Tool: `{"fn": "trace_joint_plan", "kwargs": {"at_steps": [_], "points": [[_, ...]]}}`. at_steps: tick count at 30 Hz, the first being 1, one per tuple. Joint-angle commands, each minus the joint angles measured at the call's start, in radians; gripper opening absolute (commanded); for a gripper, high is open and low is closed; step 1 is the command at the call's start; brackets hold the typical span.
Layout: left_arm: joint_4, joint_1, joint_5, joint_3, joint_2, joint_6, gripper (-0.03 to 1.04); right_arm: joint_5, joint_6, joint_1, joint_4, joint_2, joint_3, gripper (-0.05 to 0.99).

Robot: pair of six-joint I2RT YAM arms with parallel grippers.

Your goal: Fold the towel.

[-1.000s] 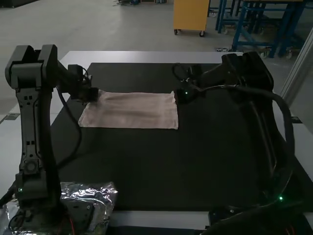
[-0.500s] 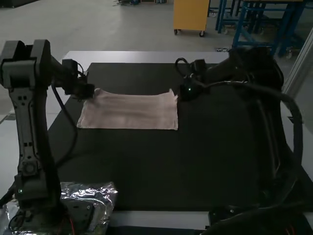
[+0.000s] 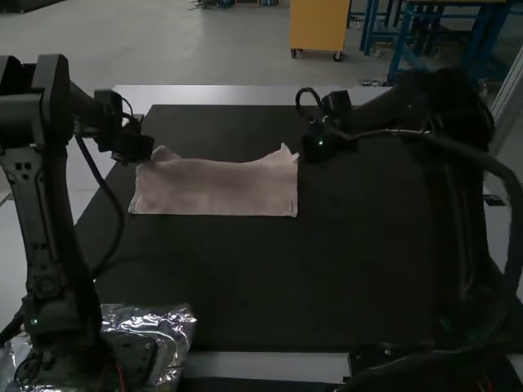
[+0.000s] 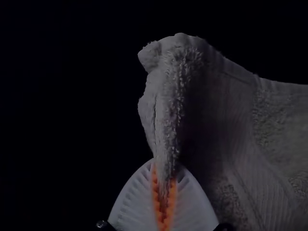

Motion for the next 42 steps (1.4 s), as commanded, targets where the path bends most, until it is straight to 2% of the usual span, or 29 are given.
{"fn": "trace_joint_plan", "kwargs": {"at_steps": [1,16,32,37,38,39,41,42], "points": [[0.001,0.011,0.017,-0.03,-0.068,0.018,0.03,-0.033,0.018,-0.021,0.002,-0.072,-0.021,-0.02],[0.036,0.017,0.01,-0.229,-0.224,0.023,0.03,-0.078,0.022,-0.021,0.006,-0.196,-0.207,-0.02],[0.102,0.08,0.007,-0.455,-0.335,0.038,0.03,-0.096,0.045,-0.012,0.084,-0.267,-0.415,-0.02],[0.143,0.1,0.007,-0.536,-0.336,0.04,0.04,-0.088,0.074,-0.003,0.17,-0.258,-0.484,-0.02],[0.16,0.101,0.007,-0.553,-0.333,0.04,0.11,-0.087,0.079,-0.003,0.184,-0.255,-0.495,0.06],[0.176,0.101,0.009,-0.573,-0.335,0.045,0.22,-0.087,0.087,-0.001,0.19,-0.255,-0.501,0.19],[0.183,0.101,0.012,-0.59,-0.335,0.045,0.35,-0.087,0.091,-0.003,0.19,-0.256,-0.503,0.54],[0.188,0.101,0.013,-0.591,-0.335,0.045,0.5,-0.087,0.093,-0.003,0.191,-0.258,-0.503,0.68]]}}
